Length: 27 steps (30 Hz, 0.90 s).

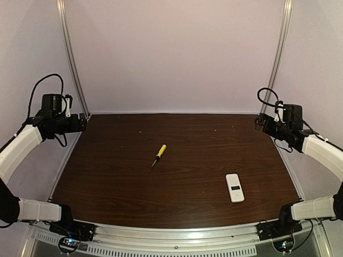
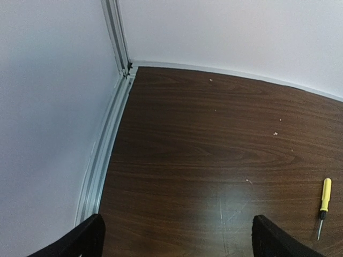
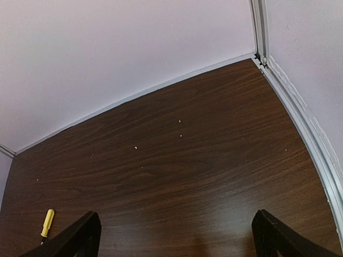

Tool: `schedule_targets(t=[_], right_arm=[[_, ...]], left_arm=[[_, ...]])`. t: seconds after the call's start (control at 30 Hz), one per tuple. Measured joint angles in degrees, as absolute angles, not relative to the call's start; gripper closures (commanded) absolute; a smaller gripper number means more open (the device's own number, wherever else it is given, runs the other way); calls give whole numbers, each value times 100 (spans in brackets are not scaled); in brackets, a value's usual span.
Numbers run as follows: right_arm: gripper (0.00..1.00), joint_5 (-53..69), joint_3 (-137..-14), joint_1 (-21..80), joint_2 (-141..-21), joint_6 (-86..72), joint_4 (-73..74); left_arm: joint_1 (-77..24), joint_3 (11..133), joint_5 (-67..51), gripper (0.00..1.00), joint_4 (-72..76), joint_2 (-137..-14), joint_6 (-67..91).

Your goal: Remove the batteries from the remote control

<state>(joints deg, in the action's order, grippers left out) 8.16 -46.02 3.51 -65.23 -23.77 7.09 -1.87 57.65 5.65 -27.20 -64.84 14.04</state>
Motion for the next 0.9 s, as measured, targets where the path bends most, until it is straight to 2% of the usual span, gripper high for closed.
schedule_targets(t=[0.43,0.9], right_arm=[[0,954,-4705,661,-6556,-2648,2491],[0,279,-4731,1949,-6560,-3041,3745]], left_arm=[[-189,5686,-370,3,-2794,-6683,1142],[-366,5686,-604,3,-2794,-6783,1098]])
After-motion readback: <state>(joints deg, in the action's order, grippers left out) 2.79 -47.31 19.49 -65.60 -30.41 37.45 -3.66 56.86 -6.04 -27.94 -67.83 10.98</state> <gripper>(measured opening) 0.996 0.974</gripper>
